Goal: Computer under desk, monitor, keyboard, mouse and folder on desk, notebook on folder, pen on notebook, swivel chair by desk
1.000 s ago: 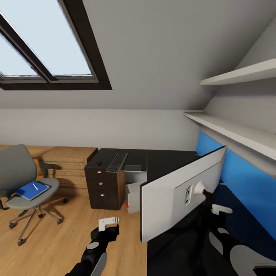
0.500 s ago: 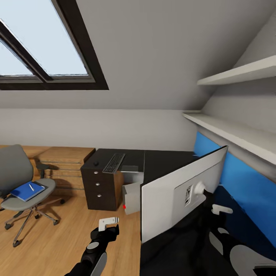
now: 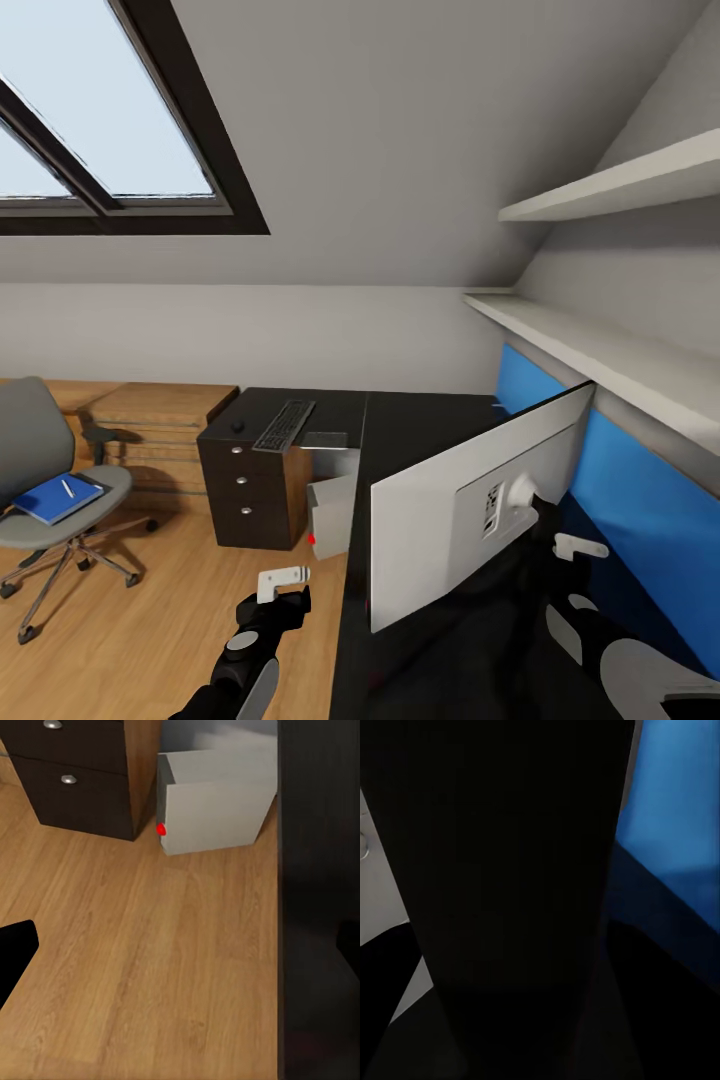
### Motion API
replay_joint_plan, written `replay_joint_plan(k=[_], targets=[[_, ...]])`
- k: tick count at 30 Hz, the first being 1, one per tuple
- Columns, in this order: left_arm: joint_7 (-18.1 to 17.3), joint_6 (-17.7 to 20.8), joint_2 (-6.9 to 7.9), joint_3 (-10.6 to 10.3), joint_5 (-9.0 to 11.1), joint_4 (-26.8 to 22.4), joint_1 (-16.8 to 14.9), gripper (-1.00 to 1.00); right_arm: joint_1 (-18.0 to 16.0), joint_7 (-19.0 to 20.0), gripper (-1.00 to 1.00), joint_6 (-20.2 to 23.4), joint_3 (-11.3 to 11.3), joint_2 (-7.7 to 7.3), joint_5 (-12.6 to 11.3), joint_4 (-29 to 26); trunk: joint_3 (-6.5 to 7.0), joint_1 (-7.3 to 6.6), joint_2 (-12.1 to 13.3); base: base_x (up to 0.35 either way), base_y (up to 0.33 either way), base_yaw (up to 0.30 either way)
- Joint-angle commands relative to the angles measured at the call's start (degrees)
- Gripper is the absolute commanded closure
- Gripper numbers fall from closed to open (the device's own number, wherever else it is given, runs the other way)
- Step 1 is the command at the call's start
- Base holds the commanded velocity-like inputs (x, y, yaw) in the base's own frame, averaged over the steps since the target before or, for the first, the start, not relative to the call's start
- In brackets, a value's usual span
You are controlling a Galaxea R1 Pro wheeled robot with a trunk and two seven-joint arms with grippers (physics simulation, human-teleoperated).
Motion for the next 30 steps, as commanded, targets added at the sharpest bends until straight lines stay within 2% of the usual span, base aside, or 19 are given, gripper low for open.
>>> replay_joint_plan(k=[1, 11, 30], targets=[[0.5, 0.1, 0.03, -0.1, 0.5, -0.1, 0.0, -1.00, 0.0, -0.3, 1.00, -0.4, 2.1, -0.06, -1.5, 0.2, -0.05, 0.02, 0.0, 0.000, -0.012, 0.000], [0.5, 0.1, 0.03, -0.1, 0.5, -0.1, 0.0, -1.00, 0.0, -0.3, 1.00, -0.4, 2.2, -0.06, -1.5, 0.2, -0.05, 0.02, 0.0, 0.096, -0.039, 0.000], [0.5, 0.1, 0.03, -0.1, 0.5, -0.1, 0.0, -1.00, 0.0, -0.3, 1.00, -0.4, 2.2, -0.06, -1.5, 0.2, -0.05, 0.02, 0.0, 0.025, -0.024, 0.000]])
